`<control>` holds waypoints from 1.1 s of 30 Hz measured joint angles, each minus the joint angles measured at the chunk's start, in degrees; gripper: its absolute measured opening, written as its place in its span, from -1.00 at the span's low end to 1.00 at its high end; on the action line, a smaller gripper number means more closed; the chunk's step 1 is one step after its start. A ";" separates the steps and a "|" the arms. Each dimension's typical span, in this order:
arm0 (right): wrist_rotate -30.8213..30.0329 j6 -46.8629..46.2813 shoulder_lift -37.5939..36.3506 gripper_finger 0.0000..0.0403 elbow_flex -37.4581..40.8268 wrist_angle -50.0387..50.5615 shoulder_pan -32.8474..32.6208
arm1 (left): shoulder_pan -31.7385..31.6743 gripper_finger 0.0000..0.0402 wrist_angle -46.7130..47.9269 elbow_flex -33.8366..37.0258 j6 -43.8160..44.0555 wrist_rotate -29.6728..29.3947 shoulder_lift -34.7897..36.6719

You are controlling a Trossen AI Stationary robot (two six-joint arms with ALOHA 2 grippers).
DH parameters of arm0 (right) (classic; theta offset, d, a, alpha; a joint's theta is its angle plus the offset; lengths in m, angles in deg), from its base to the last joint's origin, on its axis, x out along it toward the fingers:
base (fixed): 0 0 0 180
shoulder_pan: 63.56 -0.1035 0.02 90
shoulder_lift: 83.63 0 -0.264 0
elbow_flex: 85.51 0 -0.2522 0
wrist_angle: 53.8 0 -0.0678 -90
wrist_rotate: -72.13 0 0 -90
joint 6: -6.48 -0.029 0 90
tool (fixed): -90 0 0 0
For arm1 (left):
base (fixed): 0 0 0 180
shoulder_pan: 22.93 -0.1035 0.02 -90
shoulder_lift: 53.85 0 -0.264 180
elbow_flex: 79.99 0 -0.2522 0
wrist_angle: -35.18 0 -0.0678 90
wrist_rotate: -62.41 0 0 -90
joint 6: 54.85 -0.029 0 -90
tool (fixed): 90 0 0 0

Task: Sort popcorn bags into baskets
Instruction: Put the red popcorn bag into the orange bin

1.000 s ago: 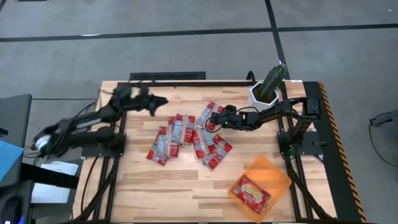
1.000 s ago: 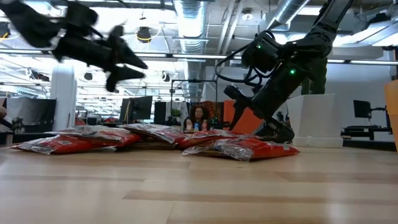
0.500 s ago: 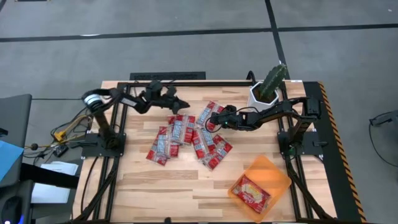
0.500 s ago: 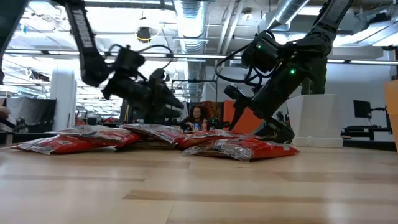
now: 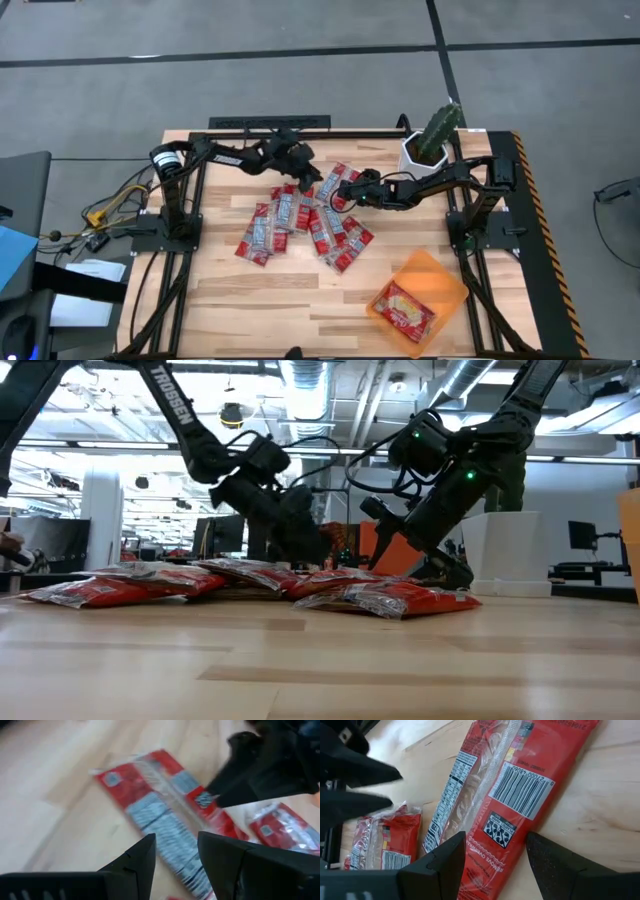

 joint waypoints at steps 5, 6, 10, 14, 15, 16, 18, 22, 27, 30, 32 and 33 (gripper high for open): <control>-0.02 0.02 0.00 0.15 0.00 0.00 0.00 | 1.31 -0.33 0.62 -0.60 0.29 1.52 -3.87; -0.03 0.02 0.00 0.15 0.00 0.00 0.00 | 1.32 -0.33 0.67 -0.60 0.73 2.26 -4.38; -0.07 0.04 0.00 0.15 0.00 0.00 0.00 | 1.29 -0.33 -0.70 -0.60 2.23 4.99 -5.46; -0.07 0.02 0.00 0.15 0.00 -0.02 0.00 | 1.28 -0.33 -0.91 -0.62 2.57 6.16 -5.46; -0.06 0.01 0.00 0.15 0.00 -0.04 0.00 | 1.28 -0.33 -0.89 -0.62 2.69 6.68 -5.46; -0.07 0.02 0.00 0.15 0.00 -0.07 0.02 | 1.28 -0.33 -0.91 -0.62 2.67 7.06 -5.46; -0.04 0.05 0.00 0.15 0.00 -0.19 0.25 | 1.28 -0.33 -0.69 -0.62 2.58 7.12 -5.46; 0.13 0.54 0.00 0.15 0.00 -0.53 0.52 | 1.26 -0.33 -0.83 -0.62 3.37 7.42 -5.46; 0.52 0.55 0.00 0.15 0.00 -0.57 0.42 | 1.28 -0.33 -1.05 -0.62 4.12 7.49 -5.46; 0.81 0.55 0.00 0.15 0.00 -0.71 0.44 | 1.28 -0.33 -1.68 -0.61 5.63 7.90 -5.44; 0.83 0.58 0.00 0.15 -0.01 -1.60 0.46 | 1.28 -0.33 -1.70 -0.61 5.74 8.37 -5.41; 0.83 0.55 0.00 0.15 -0.03 -2.06 0.46 | 1.27 -0.33 -1.71 -0.60 6.01 8.62 -5.41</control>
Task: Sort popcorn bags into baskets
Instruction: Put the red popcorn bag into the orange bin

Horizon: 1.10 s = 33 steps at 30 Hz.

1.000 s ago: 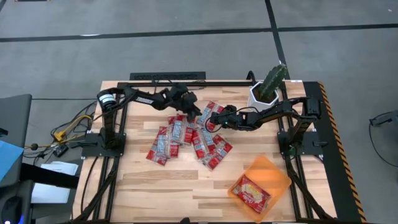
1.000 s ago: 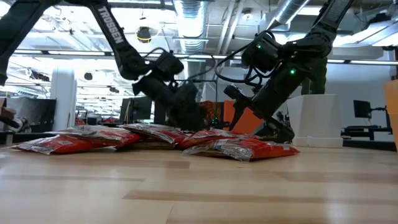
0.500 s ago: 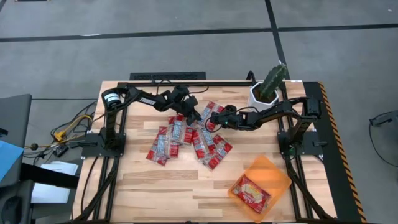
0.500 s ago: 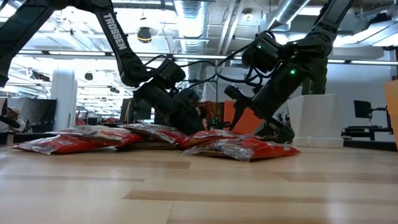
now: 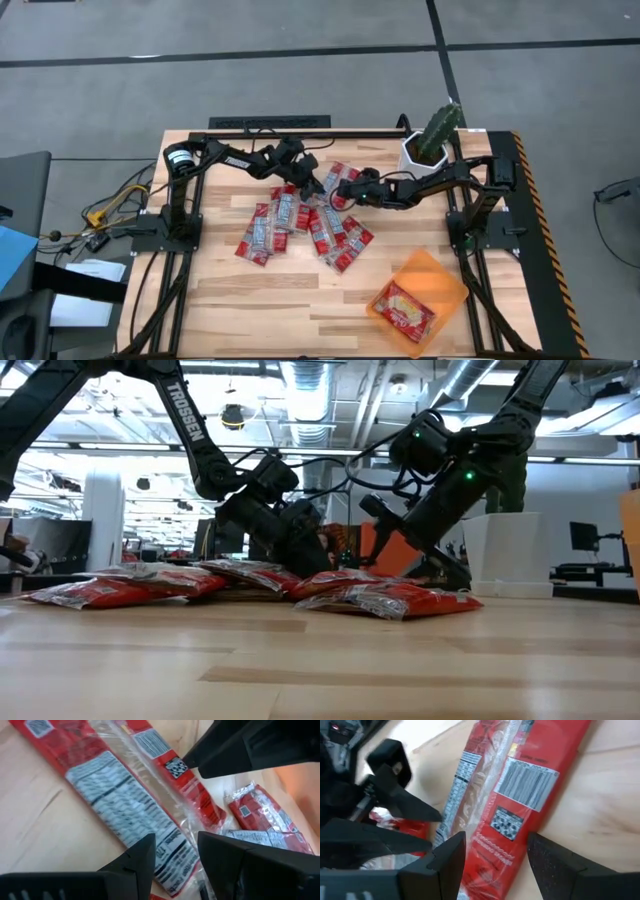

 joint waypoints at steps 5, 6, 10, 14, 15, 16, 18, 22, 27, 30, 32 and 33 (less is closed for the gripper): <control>-0.43 0.01 0.00 0.15 -0.01 0.16 0.00 | -0.95 -0.33 -0.49 0.00 0.72 2.95 0.00; -0.44 0.01 0.00 0.15 -0.01 0.34 0.00 | -1.28 -0.33 -1.10 0.00 1.30 3.58 0.00; -0.53 -0.01 0.00 0.15 -0.01 0.55 0.00 | -2.35 -0.39 -3.58 0.00 2.62 4.00 0.02; -0.58 -0.04 0.00 0.15 -0.01 0.89 -0.02 | -3.00 -0.47 -6.05 -0.91 1.02 4.32 0.57; -0.59 -0.33 0.00 0.15 -0.01 1.12 -0.02 | -3.01 -0.50 -5.22 -1.98 0.10 3.17 0.57; -0.59 -0.95 0.00 0.15 -0.01 1.63 -0.04 | -3.01 -0.51 -3.36 -3.00 -0.90 1.75 0.54; -0.59 -1.43 0.00 0.15 -0.01 2.98 -0.02 | -2.83 -0.54 -0.11 -4.89 -2.61 0.17 -0.74; -0.69 -1.48 0.00 0.15 -0.01 3.55 0.09 | -2.62 -0.57 1.11 -5.26 -3.18 0.47 -2.33; -0.78 -1.65 0.00 0.15 -0.01 3.40 0.77 | -2.62 -0.62 1.03 -5.47 -3.26 0.13 -2.14; -0.81 -1.37 0.00 0.15 -0.01 3.37 1.19 | -2.70 -0.66 0.24 -5.46 -1.32 1.04 -2.14; -0.81 -1.15 0.00 0.15 -0.01 3.33 1.33 | -3.36 -0.69 -0.20 -5.46 1.30 3.34 -2.14; -0.81 -1.10 0.00 0.15 -0.01 3.35 1.50 | -3.86 -0.71 -0.96 -5.44 2.77 5.32 -2.14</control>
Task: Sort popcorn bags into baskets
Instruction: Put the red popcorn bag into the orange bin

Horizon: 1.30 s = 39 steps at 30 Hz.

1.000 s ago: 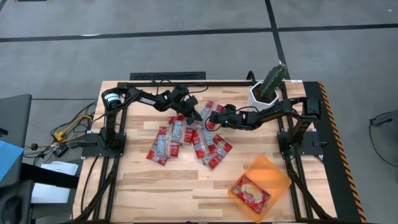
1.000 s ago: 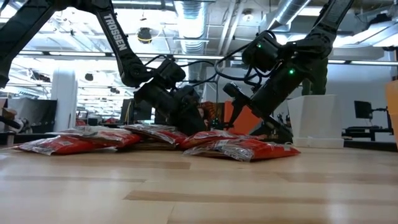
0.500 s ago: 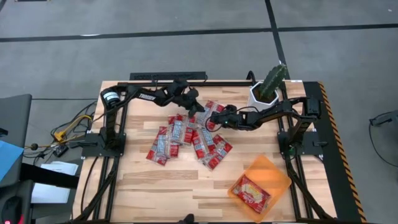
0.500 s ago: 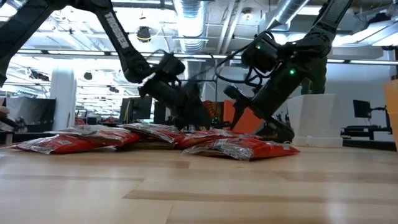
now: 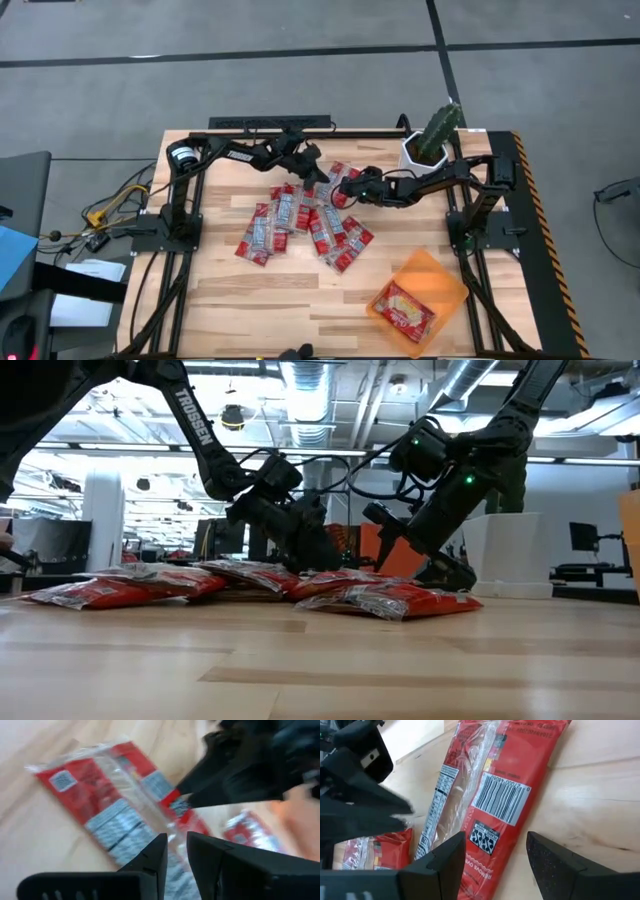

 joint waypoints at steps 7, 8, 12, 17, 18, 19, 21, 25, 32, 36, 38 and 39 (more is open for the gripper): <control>0.00 1.00 0.00 0.15 0.00 0.02 -0.01 | -3.73 -0.88 -1.99 -0.01 6.35 14.50 0.59; 0.00 1.00 0.00 0.15 0.00 0.02 -0.06 | -3.95 -0.92 -1.73 0.04 6.93 15.34 1.47; 0.02 1.14 0.00 0.15 0.00 0.04 -0.35 | -4.17 -0.99 -1.29 0.03 4.83 13.92 8.90; 0.04 1.17 0.00 0.15 0.00 0.09 -0.43 | -1.53 -1.00 23.09 0.00 -15.82 -10.46 20.77; 0.02 1.24 0.00 0.15 0.00 0.06 -0.43 | 0.00 -1.00 27.64 0.09 -22.32 -20.10 23.06; 0.02 1.45 0.00 0.15 0.00 0.04 -0.43 | 1.85 -1.00 28.48 0.78 -27.10 -29.13 24.90; -0.15 1.68 0.00 0.15 0.00 0.14 -0.43 | 4.67 -1.00 22.67 3.61 -27.77 -38.24 26.44; -1.40 2.49 0.00 0.15 0.00 0.25 -0.43 | 5.86 -1.00 8.90 11.27 -18.17 -37.32 24.53; -1.43 2.66 0.00 0.15 0.00 0.79 -0.47 | 7.24 -1.00 -2.23 16.34 -12.67 -40.68 17.49; -1.14 2.63 0.00 0.15 0.00 0.86 -0.51 | 9.58 -1.00 -1.14 13.57 -12.89 -41.84 14.29; -1.05 2.63 0.00 0.15 0.00 0.90 -0.59 | 10.29 -1.00 0.71 11.59 -12.69 -42.94 13.32; -1.05 2.64 0.00 0.15 0.00 0.92 -0.59 | 10.56 -1.00 1.54 10.54 -12.73 -43.73 12.50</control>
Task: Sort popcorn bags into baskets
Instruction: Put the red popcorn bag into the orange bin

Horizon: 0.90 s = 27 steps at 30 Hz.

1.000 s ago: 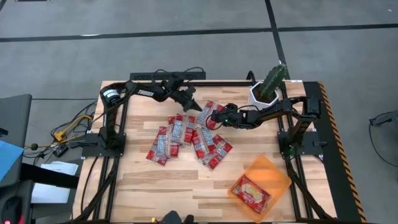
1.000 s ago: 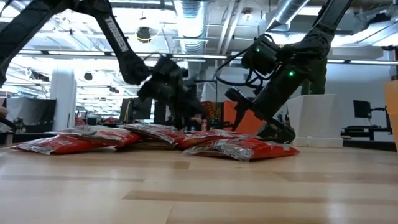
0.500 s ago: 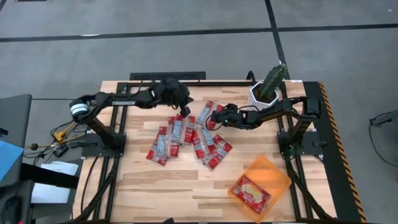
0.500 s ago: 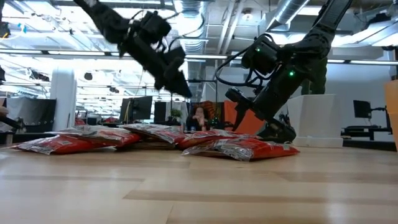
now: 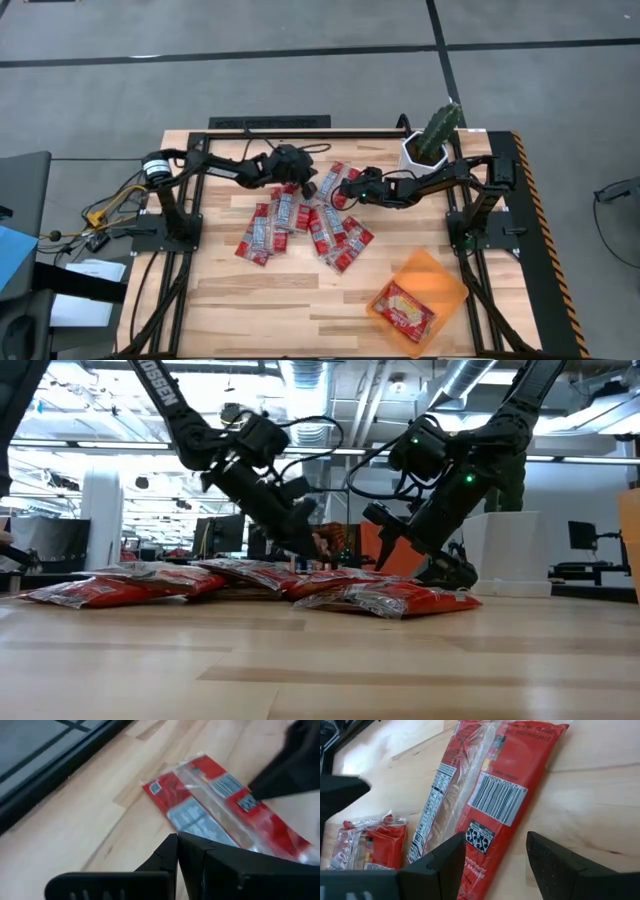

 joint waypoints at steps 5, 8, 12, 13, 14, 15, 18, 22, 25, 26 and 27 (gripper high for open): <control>0.04 0.31 0.00 0.15 0.00 0.00 -0.14 | 0.13 -1.00 2.99 -2.27 0.38 -0.11 -4.36; 0.17 0.44 0.00 0.15 0.00 -0.02 -0.54 | 0.26 -1.00 3.85 -3.59 1.42 3.95 -6.14; 0.28 0.48 0.00 0.15 0.00 -0.04 -1.20 | 1.46 -1.00 3.92 -4.02 2.23 8.93 -6.78; 0.25 0.50 0.00 0.15 0.00 -0.04 -1.42 | 1.85 -1.00 3.74 -4.12 2.23 9.72 -6.72; 0.21 0.48 0.00 0.15 0.00 -0.04 -1.44 | 2.24 -1.00 4.03 -4.13 2.23 10.41 -6.69; 0.21 0.48 0.00 0.15 0.00 -0.04 -1.44 | 2.63 -1.00 4.39 -4.12 2.24 10.97 -6.77; 0.20 0.55 0.00 0.15 0.00 -0.08 -1.38 | 3.63 -1.00 3.04 -4.11 3.37 13.60 -8.65; 0.20 1.59 0.01 0.15 0.05 -0.90 -1.02 | 4.55 -1.00 3.56 -5.02 5.27 17.59 -11.39; 0.60 2.09 0.03 0.15 0.04 -1.51 -0.37 | 4.81 -1.00 4.12 -5.66 5.13 18.04 -11.65; 0.98 2.21 0.15 0.15 0.04 -1.63 -0.16 | 4.81 -1.00 4.25 -5.62 4.95 18.10 -11.65; 1.33 2.88 0.36 0.15 0.04 -1.91 0.06 | 4.81 -1.00 4.21 -5.68 4.89 18.10 -11.57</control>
